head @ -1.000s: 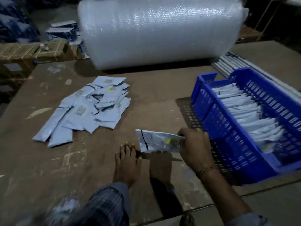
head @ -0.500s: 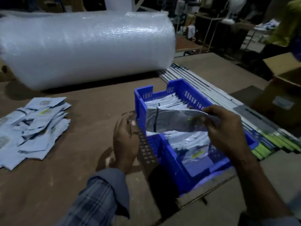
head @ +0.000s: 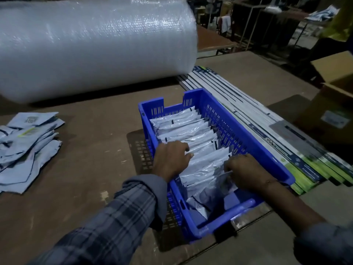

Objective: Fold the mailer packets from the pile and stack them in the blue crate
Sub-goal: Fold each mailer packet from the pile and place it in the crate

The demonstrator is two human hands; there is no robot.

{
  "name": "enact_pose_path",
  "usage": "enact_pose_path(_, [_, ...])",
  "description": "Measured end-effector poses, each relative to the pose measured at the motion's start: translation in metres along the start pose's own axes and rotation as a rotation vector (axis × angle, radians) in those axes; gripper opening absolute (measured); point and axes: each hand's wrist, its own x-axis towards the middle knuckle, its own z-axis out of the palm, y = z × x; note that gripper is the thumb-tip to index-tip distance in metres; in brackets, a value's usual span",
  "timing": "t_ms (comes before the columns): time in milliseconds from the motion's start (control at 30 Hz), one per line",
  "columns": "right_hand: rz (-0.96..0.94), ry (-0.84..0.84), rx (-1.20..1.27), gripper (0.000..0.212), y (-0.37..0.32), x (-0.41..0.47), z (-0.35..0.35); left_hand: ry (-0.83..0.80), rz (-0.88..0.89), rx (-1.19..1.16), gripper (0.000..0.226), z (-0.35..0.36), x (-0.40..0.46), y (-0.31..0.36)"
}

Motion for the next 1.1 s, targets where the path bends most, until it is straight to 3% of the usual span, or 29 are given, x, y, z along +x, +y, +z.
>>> enact_pose_path(133, [-0.062, -0.065, -0.333, 0.033, -0.002, 0.007, -0.001, -0.02, 0.002, 0.03, 0.041, 0.0, 0.004, -0.001])
enact_pose_path(300, [-0.074, -0.037, -0.16, 0.018, 0.005, 0.014, -0.006, 0.035, -0.021, -0.001, 0.04, -0.004, 0.002, 0.002])
enact_pose_path(433, [-0.099, 0.034, -0.067, 0.024, 0.009, 0.015, -0.004, 0.134, -0.049, -0.16, 0.027, -0.006, -0.004, 0.001])
enact_pose_path(733, [-0.087, -0.015, -0.33, 0.027, -0.004, 0.014, -0.004, 0.133, -0.04, -0.146, 0.03, -0.003, -0.003, 0.0])
enact_pose_path(900, [-0.051, -0.067, -0.364, 0.031, -0.008, 0.012, -0.01, 0.138, -0.037, -0.145, 0.03, -0.004, -0.004, 0.001])
enact_pose_path(1100, [-0.043, -0.076, -0.314, 0.023, -0.012, 0.007, -0.016, 0.149, -0.046, -0.133, 0.03, -0.004, -0.005, 0.001])
